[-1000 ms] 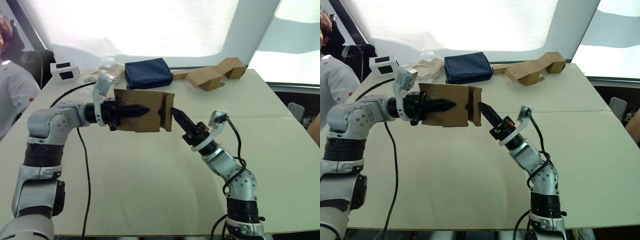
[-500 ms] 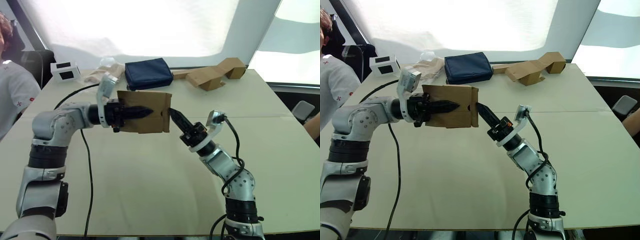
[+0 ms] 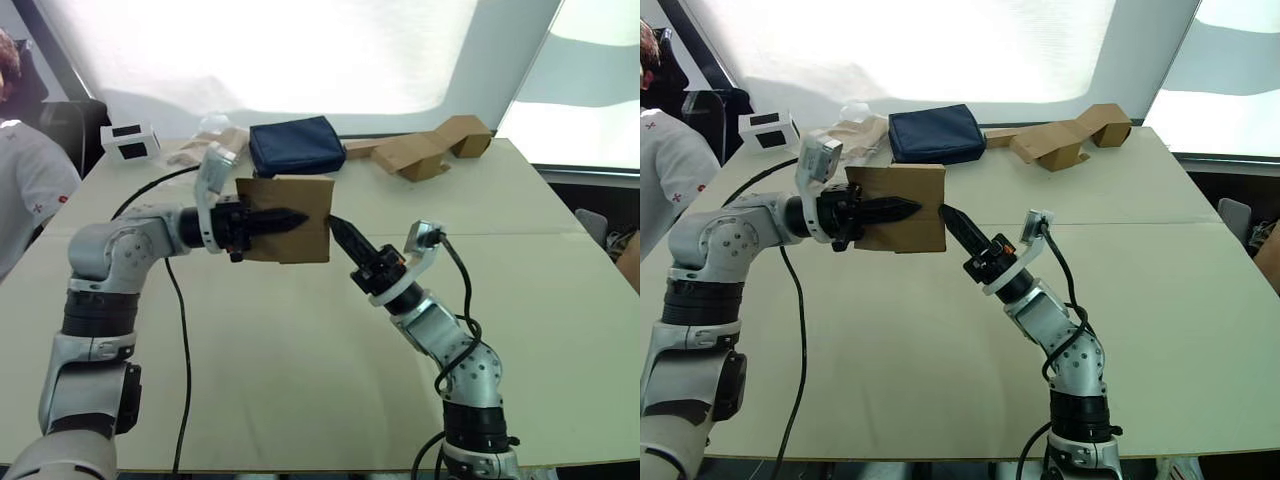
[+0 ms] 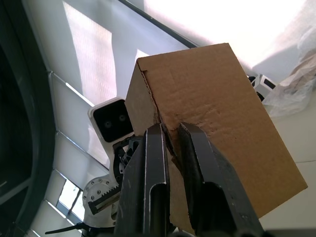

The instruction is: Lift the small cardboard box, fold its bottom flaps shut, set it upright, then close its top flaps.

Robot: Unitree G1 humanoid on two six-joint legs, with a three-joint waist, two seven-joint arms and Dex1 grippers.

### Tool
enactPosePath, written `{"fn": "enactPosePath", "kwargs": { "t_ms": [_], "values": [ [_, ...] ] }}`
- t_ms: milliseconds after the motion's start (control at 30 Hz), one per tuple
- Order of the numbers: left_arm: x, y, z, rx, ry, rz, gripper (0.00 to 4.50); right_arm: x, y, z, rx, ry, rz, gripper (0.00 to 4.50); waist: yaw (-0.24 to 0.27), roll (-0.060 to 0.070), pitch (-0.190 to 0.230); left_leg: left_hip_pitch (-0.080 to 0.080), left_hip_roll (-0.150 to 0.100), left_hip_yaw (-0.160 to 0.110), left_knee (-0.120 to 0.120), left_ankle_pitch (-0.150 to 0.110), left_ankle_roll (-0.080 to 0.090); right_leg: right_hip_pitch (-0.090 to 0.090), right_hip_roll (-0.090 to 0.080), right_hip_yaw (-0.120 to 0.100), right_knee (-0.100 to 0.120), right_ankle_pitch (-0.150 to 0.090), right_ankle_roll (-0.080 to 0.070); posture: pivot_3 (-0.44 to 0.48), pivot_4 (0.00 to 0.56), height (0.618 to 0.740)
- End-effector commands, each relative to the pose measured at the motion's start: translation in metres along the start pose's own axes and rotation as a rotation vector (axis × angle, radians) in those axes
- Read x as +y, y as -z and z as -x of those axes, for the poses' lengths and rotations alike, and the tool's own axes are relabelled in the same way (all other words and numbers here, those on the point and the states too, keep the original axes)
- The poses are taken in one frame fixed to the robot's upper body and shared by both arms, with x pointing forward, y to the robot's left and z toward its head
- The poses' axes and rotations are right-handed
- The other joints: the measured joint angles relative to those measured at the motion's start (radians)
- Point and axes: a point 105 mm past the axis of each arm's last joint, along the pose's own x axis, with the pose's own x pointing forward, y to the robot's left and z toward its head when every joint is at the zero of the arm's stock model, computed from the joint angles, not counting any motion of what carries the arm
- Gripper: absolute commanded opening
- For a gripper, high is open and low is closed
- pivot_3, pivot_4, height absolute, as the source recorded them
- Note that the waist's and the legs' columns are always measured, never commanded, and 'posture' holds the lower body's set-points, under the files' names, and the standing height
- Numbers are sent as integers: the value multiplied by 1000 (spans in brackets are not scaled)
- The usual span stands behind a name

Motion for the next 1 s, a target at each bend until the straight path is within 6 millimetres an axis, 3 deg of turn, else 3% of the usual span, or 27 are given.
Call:
{"fn": "enactPosePath", "kwargs": {
  "t_ms": [33,200,400,433,533,800,1000],
  "values": [
    [-6,-10,0,-35,16,-46,0,22,9,-3,58,-94,6,453,1,0,0,0,0,0,0,0,0,0,0,0,0,0,0,0,150,740],
    [-4,-13,2,-41,7,-51,0,17,0,8,84,-73,56,453,1,0,0,0,0,0,0,0,0,0,0,0,0,0,0,0,150,740],
    [-4,-13,3,-54,-2,-44,0,6,-25,16,24,-12,124,453,1,0,0,0,0,0,0,0,0,0,0,0,0,0,0,0,150,740],
    [-3,-13,3,-55,-3,-43,0,6,-27,16,17,-10,127,215,1,0,0,0,0,0,0,0,0,0,0,0,0,0,0,0,150,740],
    [-3,-12,2,-57,-5,-40,0,6,-30,15,1,-11,130,215,1,0,0,0,0,0,0,0,0,0,0,0,0,0,0,0,150,740],
    [-4,-11,0,-63,-3,-38,0,-2,-24,8,16,31,147,215,1,0,0,0,0,0,0,0,0,0,0,0,0,0,0,0,150,740],
    [-3,-5,-3,-38,-3,-37,0,-4,-2,1,116,25,188,215,1,0,0,0,0,0,0,0,0,0,0,0,0,0,0,0,150,740]
  ]
}}
